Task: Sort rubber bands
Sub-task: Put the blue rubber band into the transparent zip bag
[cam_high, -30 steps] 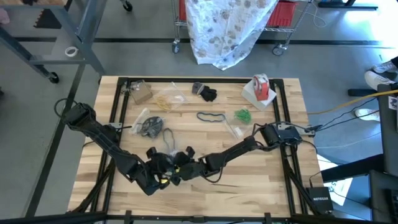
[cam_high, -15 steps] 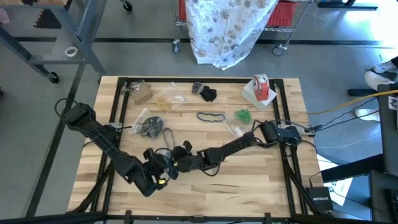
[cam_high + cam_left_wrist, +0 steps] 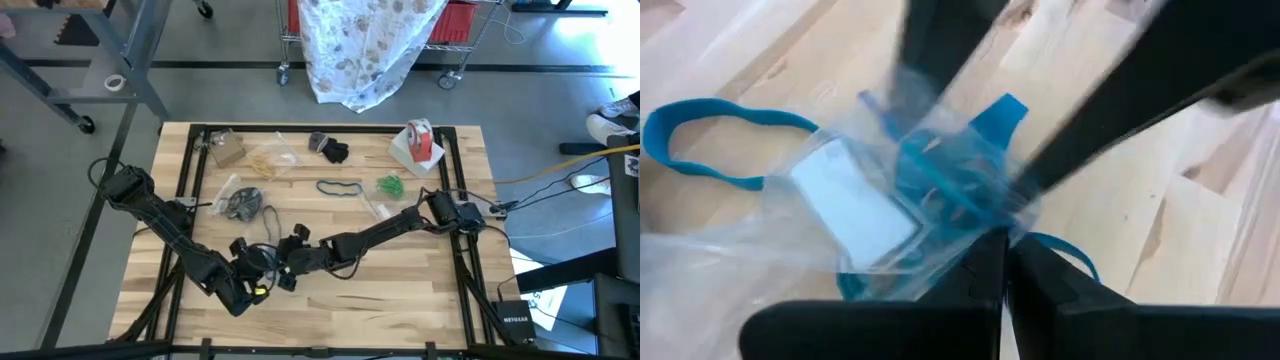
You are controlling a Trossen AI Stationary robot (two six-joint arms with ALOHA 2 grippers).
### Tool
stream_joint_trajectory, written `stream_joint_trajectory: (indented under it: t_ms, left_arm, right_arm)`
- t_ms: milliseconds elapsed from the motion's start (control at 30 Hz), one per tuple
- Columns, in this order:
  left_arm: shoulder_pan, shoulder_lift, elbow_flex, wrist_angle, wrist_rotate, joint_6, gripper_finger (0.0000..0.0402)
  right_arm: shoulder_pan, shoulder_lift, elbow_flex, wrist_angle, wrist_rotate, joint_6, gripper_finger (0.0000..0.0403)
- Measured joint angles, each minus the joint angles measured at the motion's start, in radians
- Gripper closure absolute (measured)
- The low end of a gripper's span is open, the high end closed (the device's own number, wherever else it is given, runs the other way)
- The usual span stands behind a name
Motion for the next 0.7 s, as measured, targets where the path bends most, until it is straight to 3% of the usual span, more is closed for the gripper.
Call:
stream_joint_trajectory:
  t_ms: [133, 233, 400, 567, 700]
  left_arm:
    - [0.002, 0.000, -0.001, -0.008, -0.005, 0.000, 0.0401]
    - [0.002, 0.000, -0.001, -0.008, -0.004, 0.008, 0.0401]
    - [0.002, 0.000, -0.001, -0.007, -0.003, 0.013, 0.0401]
    - [0.002, 0.000, -0.001, -0.006, -0.001, 0.018, 0.0401]
    - [0.002, 0.000, -0.001, -0.005, 0.000, 0.019, 0.0401]
  right_arm:
    - [0.021, -0.038, 0.002, -0.127, -0.100, 0.003, 0.0187]
    - [0.041, -0.048, 0.002, -0.212, -0.114, 0.004, 0.0187]
    - [0.061, -0.050, 0.002, -0.365, -0.098, 0.012, 0.0187]
    - [0.074, -0.045, -0.003, -0.540, 0.037, 0.035, 0.0187]
    - [0.071, -0.045, -0.076, -0.444, 0.042, 0.031, 0.0196]
